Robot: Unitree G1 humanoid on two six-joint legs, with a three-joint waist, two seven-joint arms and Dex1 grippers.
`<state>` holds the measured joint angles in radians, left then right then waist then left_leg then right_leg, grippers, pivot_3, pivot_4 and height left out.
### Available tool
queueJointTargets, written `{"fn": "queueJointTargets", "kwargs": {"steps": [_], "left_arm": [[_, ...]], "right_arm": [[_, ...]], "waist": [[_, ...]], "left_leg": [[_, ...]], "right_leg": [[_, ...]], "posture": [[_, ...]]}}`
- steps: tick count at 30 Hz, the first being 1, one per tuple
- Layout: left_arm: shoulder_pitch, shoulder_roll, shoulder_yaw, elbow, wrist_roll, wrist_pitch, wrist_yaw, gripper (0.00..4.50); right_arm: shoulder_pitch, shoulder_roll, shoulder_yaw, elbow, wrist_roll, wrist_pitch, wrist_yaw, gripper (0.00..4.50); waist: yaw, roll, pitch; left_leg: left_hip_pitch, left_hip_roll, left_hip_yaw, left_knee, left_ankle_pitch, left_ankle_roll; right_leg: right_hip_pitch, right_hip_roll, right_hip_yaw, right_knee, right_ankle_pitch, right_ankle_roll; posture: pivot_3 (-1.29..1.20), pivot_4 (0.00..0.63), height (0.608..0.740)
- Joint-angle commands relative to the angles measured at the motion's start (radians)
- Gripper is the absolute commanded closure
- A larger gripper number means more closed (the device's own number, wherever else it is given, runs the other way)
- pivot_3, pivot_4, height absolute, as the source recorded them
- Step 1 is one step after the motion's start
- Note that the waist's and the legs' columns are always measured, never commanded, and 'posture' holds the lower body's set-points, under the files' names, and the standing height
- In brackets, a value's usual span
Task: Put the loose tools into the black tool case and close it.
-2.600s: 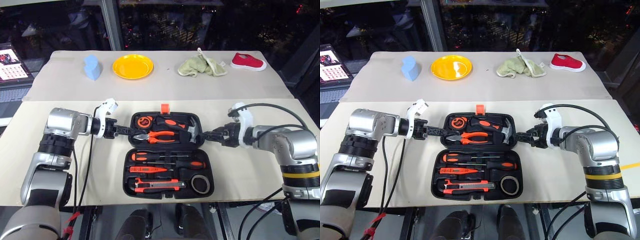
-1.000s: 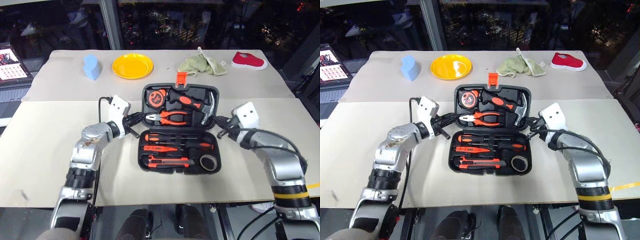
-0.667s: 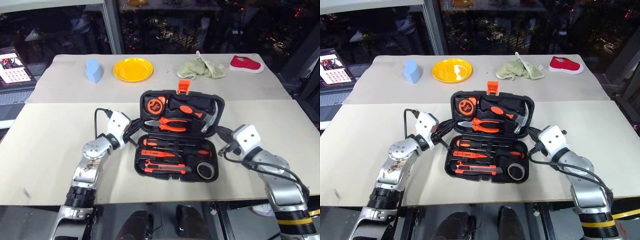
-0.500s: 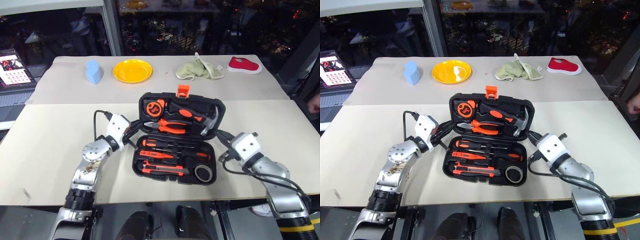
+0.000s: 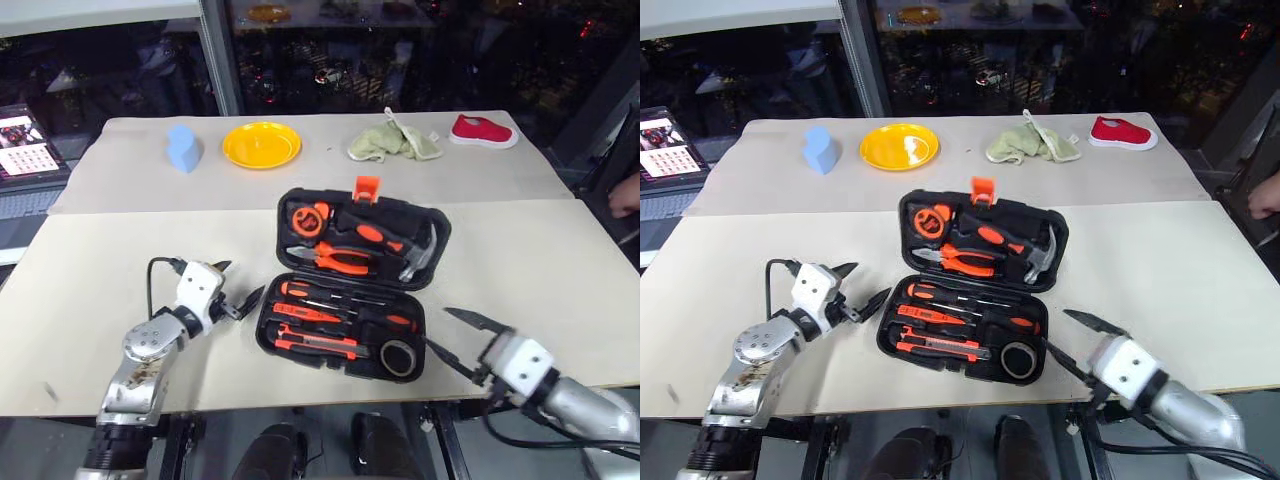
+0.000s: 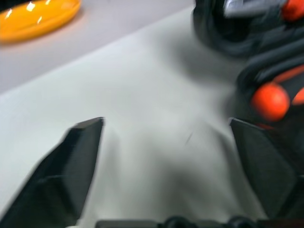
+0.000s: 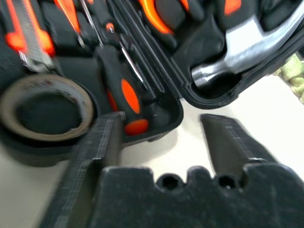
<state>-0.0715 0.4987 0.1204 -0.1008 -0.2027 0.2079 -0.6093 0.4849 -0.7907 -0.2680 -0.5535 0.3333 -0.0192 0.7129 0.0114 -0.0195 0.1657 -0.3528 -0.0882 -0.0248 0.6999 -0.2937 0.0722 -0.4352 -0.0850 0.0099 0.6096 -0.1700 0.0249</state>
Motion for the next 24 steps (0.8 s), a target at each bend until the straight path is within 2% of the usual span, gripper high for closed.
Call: {"fn": "queueJointTargets", "kwargs": {"steps": [1,3,5,8,13,15,17,21,24], "left_arm": [[-0.030,0.069,0.086,0.016,-0.044,0.043,-0.024,0.00],[-0.057,0.088,0.089,0.056,-0.066,0.094,-0.041,0.00],[-0.112,0.095,0.075,0.098,-0.094,0.168,-0.064,0.00],[-0.223,0.093,0.056,0.147,-0.137,0.292,-0.084,0.00],[-0.432,0.108,-0.048,0.226,-0.210,0.620,-0.173,0.00],[-0.513,0.103,-0.092,0.275,-0.208,0.698,-0.190,0.00],[-0.585,0.094,-0.123,0.334,-0.210,0.759,-0.206,0.00],[-0.679,0.057,-0.149,0.432,-0.200,0.799,-0.211,0.00],[-0.714,0.037,-0.155,0.470,-0.193,0.803,-0.216,0.00]], "right_arm": [[0.104,-0.073,-0.172,-0.119,0.271,0.194,0.133,0.03],[0.119,-0.093,-0.212,-0.134,0.374,0.305,0.124,0.03],[0.051,-0.096,-0.210,-0.119,0.476,0.422,0.040,0.03],[-0.086,-0.101,-0.177,-0.078,0.543,0.583,-0.091,0.03],[-0.364,-0.103,-0.094,0.004,0.659,0.819,-0.247,0.03],[-0.495,-0.087,-0.054,0.071,0.692,0.920,-0.323,0.03],[-0.616,-0.064,-0.016,0.155,0.708,1.018,-0.398,0.03],[-0.772,-0.027,0.054,0.271,0.667,1.109,-0.435,0.03],[-0.829,0.005,0.073,0.320,0.667,1.166,-0.437,0.03]], "waist": [[0.001,-0.001,0.000],[0.003,-0.002,0.000],[0.003,-0.003,0.000],[0.003,-0.006,0.002],[0.003,-0.009,0.002],[0.001,-0.009,0.002],[-0.002,-0.010,0.002],[0.000,-0.010,0.002],[0.003,-0.010,0.002]], "left_leg": [[0.000,0.001,0.000,0.000,0.000,0.000],[0.001,0.002,0.000,0.000,0.000,0.000],[0.001,0.003,0.000,0.001,-0.001,0.001],[0.000,0.002,0.000,0.003,-0.002,0.001],[-0.004,-0.001,0.000,0.002,-0.002,0.001],[-0.005,-0.002,0.000,0.001,-0.001,0.002],[-0.006,-0.002,0.000,0.000,-0.001,0.001],[-0.017,-0.003,0.000,0.000,0.002,-0.004],[-0.023,-0.004,0.000,0.000,0.003,-0.004]], "right_leg": [[0.001,0.000,0.000,0.000,0.000,0.000],[0.003,0.000,0.000,-0.001,-0.002,0.001],[0.004,0.000,0.000,-0.001,-0.002,0.002],[0.004,-0.002,-0.002,-0.001,-0.002,0.003],[-0.002,-0.002,-0.004,0.000,-0.001,0.002],[-0.004,-0.003,-0.004,0.001,0.004,-0.007],[-0.006,-0.003,-0.004,0.000,0.004,-0.007],[-0.018,-0.004,-0.003,0.001,0.005,-0.008],[-0.023,-0.006,-0.002,0.001,0.005,-0.008]], "posture": [[0.00,0.150,0.740],[0.00,0.150,0.740],[0.00,0.150,0.740],[0.00,0.150,0.740],[0.00,0.150,0.740],[0.00,0.150,0.740],[0.00,0.150,0.740],[0.00,0.150,0.740],[0.00,0.150,0.740]]}}
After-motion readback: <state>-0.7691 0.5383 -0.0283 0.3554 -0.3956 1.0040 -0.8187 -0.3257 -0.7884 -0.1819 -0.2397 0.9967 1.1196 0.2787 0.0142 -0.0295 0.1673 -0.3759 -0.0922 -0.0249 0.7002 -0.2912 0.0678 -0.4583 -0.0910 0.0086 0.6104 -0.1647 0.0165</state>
